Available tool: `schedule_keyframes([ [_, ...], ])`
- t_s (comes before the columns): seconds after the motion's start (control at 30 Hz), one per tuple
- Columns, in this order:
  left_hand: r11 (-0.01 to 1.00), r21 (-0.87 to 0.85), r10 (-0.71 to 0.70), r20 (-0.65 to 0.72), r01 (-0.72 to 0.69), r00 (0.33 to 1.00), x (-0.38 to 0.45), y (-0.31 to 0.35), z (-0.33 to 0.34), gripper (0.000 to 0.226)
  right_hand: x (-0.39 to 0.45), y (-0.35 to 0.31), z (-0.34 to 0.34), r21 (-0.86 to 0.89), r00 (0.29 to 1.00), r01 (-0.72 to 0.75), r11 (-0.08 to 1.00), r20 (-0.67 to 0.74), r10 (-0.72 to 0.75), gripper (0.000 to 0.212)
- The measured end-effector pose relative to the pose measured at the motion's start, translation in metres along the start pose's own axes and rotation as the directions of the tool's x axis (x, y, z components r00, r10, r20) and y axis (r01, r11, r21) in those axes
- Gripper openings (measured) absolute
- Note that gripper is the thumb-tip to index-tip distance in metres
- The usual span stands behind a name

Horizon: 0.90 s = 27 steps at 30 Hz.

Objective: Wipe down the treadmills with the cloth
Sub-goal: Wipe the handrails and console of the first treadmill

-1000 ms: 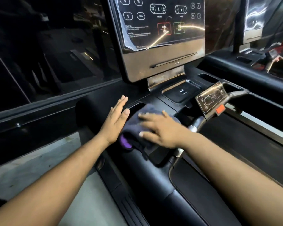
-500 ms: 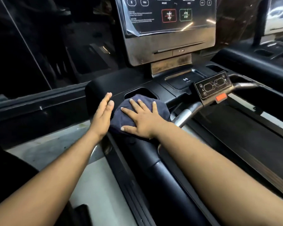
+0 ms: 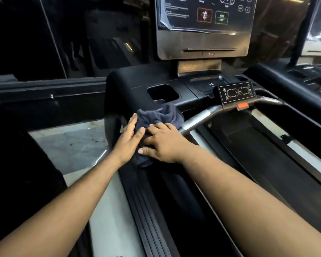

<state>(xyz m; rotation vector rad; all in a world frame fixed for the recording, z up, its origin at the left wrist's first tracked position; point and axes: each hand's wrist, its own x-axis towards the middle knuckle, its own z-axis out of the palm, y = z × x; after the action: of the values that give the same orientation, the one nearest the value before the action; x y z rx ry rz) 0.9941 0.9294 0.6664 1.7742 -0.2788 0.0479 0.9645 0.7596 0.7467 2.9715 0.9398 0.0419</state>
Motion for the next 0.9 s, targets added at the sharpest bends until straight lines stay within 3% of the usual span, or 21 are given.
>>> schedule_keyframes([
  [0.1,0.998,0.013,-0.055,-0.053,0.056,0.997,-0.03,0.014,0.016,0.077,-0.033,-0.005,-0.002,-0.065,1.0,0.023,0.998,0.0,-0.023,0.049],
  [0.17,0.994,-0.022,-0.109,-0.098,0.107,0.989,-0.059,0.024,0.028,0.085,-0.063,-0.006,-0.002,-0.012,1.0,0.003,1.0,-0.028,-0.003,0.044],
  [0.23,0.985,-0.062,-0.165,-0.109,0.159,0.98,-0.096,0.034,0.046,0.092,-0.101,-0.009,0.0,0.057,0.999,-0.015,0.998,-0.032,0.017,0.047],
  [0.33,0.986,0.013,-0.163,-0.085,0.165,0.983,-0.142,0.04,0.076,0.086,-0.146,-0.017,0.006,0.085,0.999,-0.032,0.996,-0.007,0.032,0.049],
  [0.67,0.969,0.081,-0.22,-0.152,0.234,0.964,-0.253,0.08,0.137,0.063,-0.264,-0.06,0.0,-0.157,0.998,-0.056,0.986,-0.042,0.05,0.058],
  [0.8,0.962,0.084,-0.245,-0.155,0.26,0.957,-0.273,0.084,0.15,0.076,-0.242,-0.056,0.0,0.214,0.982,-0.169,0.962,0.122,0.145,0.062],
  [0.9,0.958,0.031,-0.275,-0.192,0.286,0.942,-0.289,0.083,0.16,0.1,-0.27,-0.054,0.011,0.268,0.982,-0.18,0.946,0.097,0.16,0.061],
])
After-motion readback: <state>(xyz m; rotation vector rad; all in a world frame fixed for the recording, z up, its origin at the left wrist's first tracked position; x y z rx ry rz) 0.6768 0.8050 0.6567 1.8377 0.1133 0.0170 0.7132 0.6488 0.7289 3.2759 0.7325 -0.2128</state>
